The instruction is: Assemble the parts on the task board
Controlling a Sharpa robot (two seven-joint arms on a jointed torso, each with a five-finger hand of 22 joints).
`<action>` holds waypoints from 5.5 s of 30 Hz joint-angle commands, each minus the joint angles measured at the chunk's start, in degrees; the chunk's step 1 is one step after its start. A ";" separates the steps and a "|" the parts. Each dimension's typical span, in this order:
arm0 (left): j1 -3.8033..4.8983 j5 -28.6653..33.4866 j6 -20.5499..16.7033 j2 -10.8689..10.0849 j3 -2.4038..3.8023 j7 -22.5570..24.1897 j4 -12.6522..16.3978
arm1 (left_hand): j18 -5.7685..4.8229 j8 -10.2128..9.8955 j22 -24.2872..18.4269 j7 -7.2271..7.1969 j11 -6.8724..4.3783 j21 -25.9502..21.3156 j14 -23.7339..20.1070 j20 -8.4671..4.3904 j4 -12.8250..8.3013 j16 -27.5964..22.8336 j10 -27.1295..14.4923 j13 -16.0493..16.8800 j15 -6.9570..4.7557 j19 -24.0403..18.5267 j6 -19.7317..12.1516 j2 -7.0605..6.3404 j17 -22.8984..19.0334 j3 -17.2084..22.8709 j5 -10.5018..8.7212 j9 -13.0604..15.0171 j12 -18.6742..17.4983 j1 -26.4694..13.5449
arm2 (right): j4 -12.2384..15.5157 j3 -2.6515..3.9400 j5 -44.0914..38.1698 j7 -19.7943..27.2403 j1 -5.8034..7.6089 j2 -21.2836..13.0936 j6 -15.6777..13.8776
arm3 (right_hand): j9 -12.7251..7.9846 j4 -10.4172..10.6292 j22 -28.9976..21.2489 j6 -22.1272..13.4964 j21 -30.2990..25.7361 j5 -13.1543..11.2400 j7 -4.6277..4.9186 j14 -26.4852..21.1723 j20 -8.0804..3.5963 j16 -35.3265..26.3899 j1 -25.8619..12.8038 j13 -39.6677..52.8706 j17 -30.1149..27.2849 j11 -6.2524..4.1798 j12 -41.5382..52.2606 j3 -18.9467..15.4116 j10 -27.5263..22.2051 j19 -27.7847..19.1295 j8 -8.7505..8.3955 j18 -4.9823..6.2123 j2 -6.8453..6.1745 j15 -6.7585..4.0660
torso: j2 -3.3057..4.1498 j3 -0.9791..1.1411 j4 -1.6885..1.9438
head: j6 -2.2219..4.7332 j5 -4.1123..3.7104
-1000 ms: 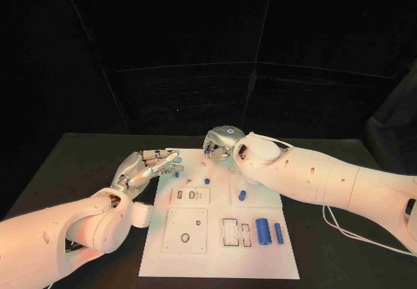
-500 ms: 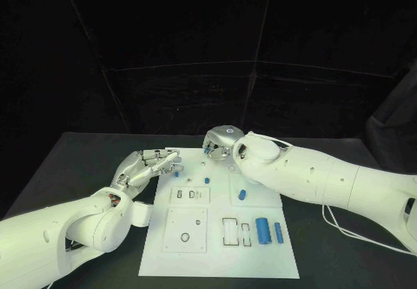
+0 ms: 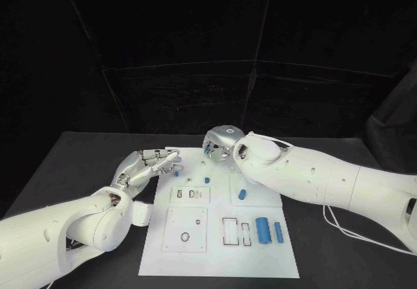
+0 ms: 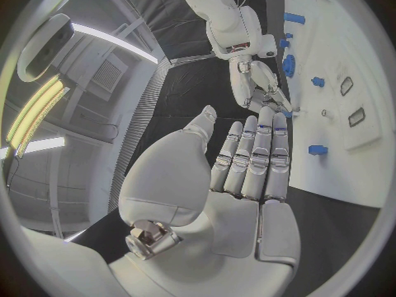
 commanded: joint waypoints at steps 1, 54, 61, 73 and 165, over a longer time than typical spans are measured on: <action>0.09 -0.29 0.34 0.07 0.05 -0.14 0.04 | 0.39 -0.31 -0.08 0.65 0.00 -0.42 -0.40 0.46 -0.47 -0.29 -0.48 -0.09 0.10 -0.09 -0.31 0.75 0.02 0.03 -0.09 -0.04 -0.31 0.06 | 0.22 -0.11 0.03 0.73 -0.07 -0.07 -0.56 | 0.04 -0.05 0.08 0.17 0.21 -0.13 -0.15 0.16 -0.09 0.36 0.07 0.08 0.06 -0.31 -0.06 0.23 0.17 0.36 0.34 -0.57 -0.69 -0.25 | 0.05 -0.01 -0.05 | 0.00 0.03; 0.12 -0.29 0.48 -0.88 0.04 -0.92 0.05 | 0.36 -0.70 -0.12 0.77 0.21 -1.12 -1.01 0.68 -1.04 -1.06 -1.17 -0.14 0.36 -0.64 -0.70 0.96 -0.02 0.09 -0.11 -0.07 -0.82 -0.02 | 9.04 1.01 8.18 -2.47 0.00 -10.49 -2.11 | 0.84 11.78 -2.38 -5.21 -1.96 2.97 -0.61 1.86 -0.42 -1.02 0.10 3.10 -1.57 -1.54 9.60 -7.09 4.61 1.14 2.84 -0.32 -6.32 -1.01 | 0.02 0.00 -0.48 | 0.40 -0.24; 0.13 -0.29 0.60 -1.25 0.04 -0.90 0.37 | 0.36 -0.70 -0.12 0.77 0.21 -1.13 -1.02 0.68 -1.06 -1.07 -1.17 -0.14 0.36 -0.65 -0.70 0.96 -0.02 0.09 -0.11 -0.06 -0.82 -0.02 | 13.48 1.65 13.74 -5.88 0.16 -18.04 2.55 | 0.18 20.85 12.20 -5.93 6.21 8.65 -2.25 3.72 -2.62 15.97 -0.41 19.72 20.88 -3.36 26.62 -17.61 8.57 9.34 2.13 -2.95 -10.14 -2.36 | 0.05 0.19 -0.96 | 0.72 -0.18; 0.11 -0.29 0.82 -0.82 0.03 -0.67 0.16 | 0.38 -0.68 -0.11 0.71 0.18 -1.20 -1.02 0.71 -1.25 -1.14 -1.16 -0.12 0.36 -0.66 -0.64 1.11 -0.01 0.22 -0.09 -0.04 -0.83 0.14 | 13.02 1.76 11.19 -8.06 0.22 -19.87 6.92 | 0.18 29.95 15.87 -6.97 8.02 11.06 -1.28 4.24 -1.36 22.41 4.77 52.37 31.42 -2.43 54.96 -27.11 8.50 10.61 2.49 -3.58 -10.28 -1.56 | 0.14 0.15 -0.86 | 0.59 -0.44; 0.16 -0.29 1.30 -0.20 0.03 -1.13 -0.68 | 0.42 -0.70 -0.03 0.65 0.13 -1.31 -1.01 0.72 -1.91 -1.38 -1.16 -0.10 0.34 -0.47 -0.56 1.55 0.04 0.71 -0.09 -0.01 -0.88 0.60 | 12.43 0.68 2.92 -11.00 -0.03 -4.18 4.11 | 0.19 22.20 23.24 1.92 11.09 4.02 -3.12 5.48 -2.42 26.41 8.43 71.78 39.80 -3.94 71.10 -10.14 14.69 14.71 3.83 -4.98 -4.22 -2.77 | 0.12 0.14 -0.93 | -0.40 0.48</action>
